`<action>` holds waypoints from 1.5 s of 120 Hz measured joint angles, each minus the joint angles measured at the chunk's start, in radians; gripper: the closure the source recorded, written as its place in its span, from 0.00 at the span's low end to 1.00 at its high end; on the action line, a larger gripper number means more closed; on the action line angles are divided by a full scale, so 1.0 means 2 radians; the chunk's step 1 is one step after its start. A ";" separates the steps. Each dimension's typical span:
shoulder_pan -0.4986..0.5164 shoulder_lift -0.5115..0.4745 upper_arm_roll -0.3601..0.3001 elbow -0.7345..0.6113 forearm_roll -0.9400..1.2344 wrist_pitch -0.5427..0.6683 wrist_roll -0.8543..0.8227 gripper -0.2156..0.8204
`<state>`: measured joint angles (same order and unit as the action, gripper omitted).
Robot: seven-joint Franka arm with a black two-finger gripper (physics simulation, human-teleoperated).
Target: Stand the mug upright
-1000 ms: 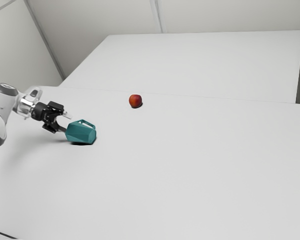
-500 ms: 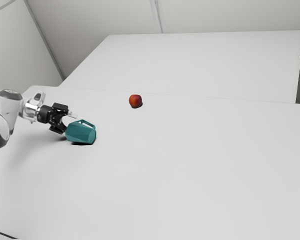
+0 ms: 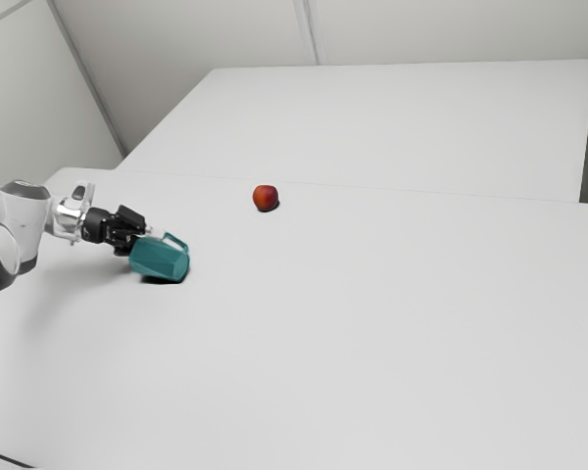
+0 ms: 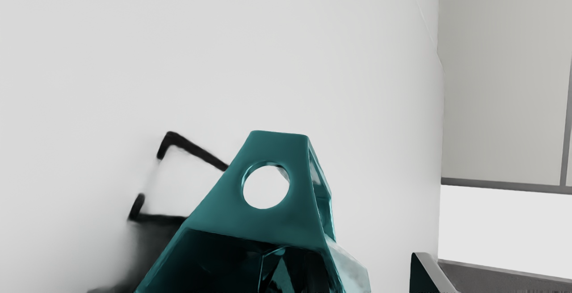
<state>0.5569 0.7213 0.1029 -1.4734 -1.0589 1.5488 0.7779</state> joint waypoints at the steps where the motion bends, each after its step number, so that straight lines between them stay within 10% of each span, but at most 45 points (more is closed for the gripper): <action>1: 0.000 0.000 0.000 0.000 0.000 0.000 0.000 0.72; 72: 0.001 -0.018 -0.007 -0.003 0.004 0.003 0.021 0.94; 180: -0.126 -0.249 -0.032 -0.094 0.312 0.063 -0.049 0.94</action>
<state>0.3055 0.2243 0.0381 -1.6609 -0.4341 1.6745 0.6809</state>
